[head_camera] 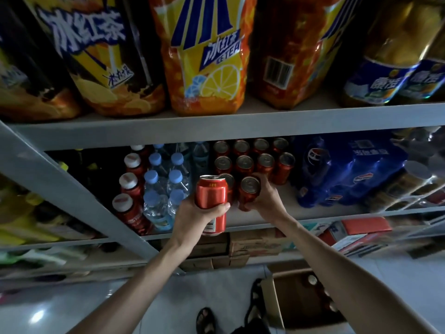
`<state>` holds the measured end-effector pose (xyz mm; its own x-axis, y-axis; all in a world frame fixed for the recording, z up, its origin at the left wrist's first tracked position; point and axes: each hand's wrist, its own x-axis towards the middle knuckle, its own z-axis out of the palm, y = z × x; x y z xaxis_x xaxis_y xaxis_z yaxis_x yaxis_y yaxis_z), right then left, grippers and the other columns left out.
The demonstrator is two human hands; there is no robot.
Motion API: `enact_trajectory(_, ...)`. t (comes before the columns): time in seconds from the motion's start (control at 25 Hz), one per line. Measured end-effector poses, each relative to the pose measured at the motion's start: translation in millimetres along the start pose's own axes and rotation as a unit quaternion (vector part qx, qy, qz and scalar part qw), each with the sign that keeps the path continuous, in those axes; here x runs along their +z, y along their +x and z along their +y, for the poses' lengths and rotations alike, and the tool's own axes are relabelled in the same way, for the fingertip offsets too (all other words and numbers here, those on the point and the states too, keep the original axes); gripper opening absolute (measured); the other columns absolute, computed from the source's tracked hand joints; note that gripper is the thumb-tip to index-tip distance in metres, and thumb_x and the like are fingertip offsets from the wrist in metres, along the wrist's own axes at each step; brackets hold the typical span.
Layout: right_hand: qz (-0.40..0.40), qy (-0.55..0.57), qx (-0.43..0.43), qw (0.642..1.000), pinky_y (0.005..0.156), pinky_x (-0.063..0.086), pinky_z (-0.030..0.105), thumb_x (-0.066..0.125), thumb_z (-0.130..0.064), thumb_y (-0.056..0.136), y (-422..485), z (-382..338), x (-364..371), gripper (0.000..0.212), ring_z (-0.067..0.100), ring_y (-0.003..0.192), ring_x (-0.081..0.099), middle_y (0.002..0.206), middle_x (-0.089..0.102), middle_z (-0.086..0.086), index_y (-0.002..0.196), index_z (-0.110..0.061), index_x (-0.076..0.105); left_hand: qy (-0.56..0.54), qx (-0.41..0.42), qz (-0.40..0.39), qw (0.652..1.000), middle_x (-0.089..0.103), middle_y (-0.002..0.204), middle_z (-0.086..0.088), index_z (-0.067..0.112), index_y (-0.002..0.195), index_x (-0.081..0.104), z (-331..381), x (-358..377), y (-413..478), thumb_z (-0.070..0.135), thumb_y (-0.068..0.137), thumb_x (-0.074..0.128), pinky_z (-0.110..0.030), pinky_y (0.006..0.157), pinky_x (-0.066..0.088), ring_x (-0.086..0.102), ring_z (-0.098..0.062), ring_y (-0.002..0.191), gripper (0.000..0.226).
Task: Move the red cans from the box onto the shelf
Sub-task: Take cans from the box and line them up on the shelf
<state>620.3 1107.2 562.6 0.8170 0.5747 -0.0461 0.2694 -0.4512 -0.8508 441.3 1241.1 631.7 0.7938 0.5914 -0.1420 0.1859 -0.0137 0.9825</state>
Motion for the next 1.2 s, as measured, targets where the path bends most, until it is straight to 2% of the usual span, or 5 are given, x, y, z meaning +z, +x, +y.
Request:
enact_trajectory(0.32, 0.029, 0.048, 0.014, 0.998, 0.086, 0.046, 0.022, 0.089, -0.018, 0.062, 6.9, 18.6, 15.1, 0.082, 0.011, 0.108, 0.06, 0.121, 0.065, -0.005, 0.131, -0.025, 0.046, -0.018, -0.031, 0.007, 0.999, 0.076, 0.079, 0.001, 0.025, 0.083, 0.072, -1.5, 5.9, 14.4, 0.049, 0.048, 0.084, -0.015, 0.058, 0.053, 0.073, -0.012, 0.074, 0.044)
enact_trajectory(0.52, 0.028, 0.068, 0.032, 0.997, 0.066, 0.044, -0.001, 0.086, -0.028, 0.071, 3.3, 31.8, 26.0, 0.079, 0.008, 0.104, 0.062, 0.118, 0.065, -0.009, 0.135, -0.037, 0.041, -0.008, -0.053, 0.019, 0.998, 0.076, 0.075, 0.007, 0.036, 0.077, 0.073, -3.2, 8.8, 20.0, 0.041, 0.054, 0.084, -0.01, 0.052, 0.049, 0.072, -0.004, 0.068, 0.026)
enact_trajectory(0.76, 0.072, 0.021, 0.027, 0.997, 0.09, 0.054, 0.037, 0.087, -0.035, 0.063, 2.2, 40.3, 32.9, 0.083, 0.018, 0.11, 0.065, 0.123, 0.068, -0.004, 0.133, -0.032, 0.042, -0.024, -0.045, -0.002, 0.999, 0.076, 0.083, 0.002, 0.035, 0.082, 0.072, -4.3, 6.7, 26.3, 0.047, 0.05, 0.083, -0.017, 0.063, 0.053, 0.073, -0.01, 0.078, 0.036)
enact_trajectory(0.96, 0.08, 0.02, 0.008, 0.997, 0.09, 0.054, 0.042, 0.085, -0.03, 0.066, 4.4, 42.0, 38.8, 0.083, 0.023, 0.111, 0.063, 0.126, 0.065, 0.003, 0.136, -0.025, 0.04, -0.018, -0.046, -0.002, 0.999, 0.076, 0.083, 0.004, 0.034, 0.083, 0.071, -7.8, 5.8, 29.0, 0.043, 0.053, 0.084, -0.017, 0.063, 0.052, 0.073, -0.01, 0.078, 0.033)
enact_trajectory(1.2, 0.091, -0.003, 0.013, 0.996, 0.085, 0.049, 0.031, 0.088, -0.034, 0.063, 9.0, 45.5, 41.4, 0.081, 0.024, 0.108, 0.063, 0.124, 0.064, 0.004, 0.13, -0.023, 0.045, -0.016, -0.049, 0.006, 0.999, 0.076, 0.084, 0.001, 0.029, 0.085, 0.071, -11.5, 3.5, 29.1, 0.047, 0.051, 0.083, -0.018, 0.063, 0.052, 0.073, -0.011, 0.079, 0.04)
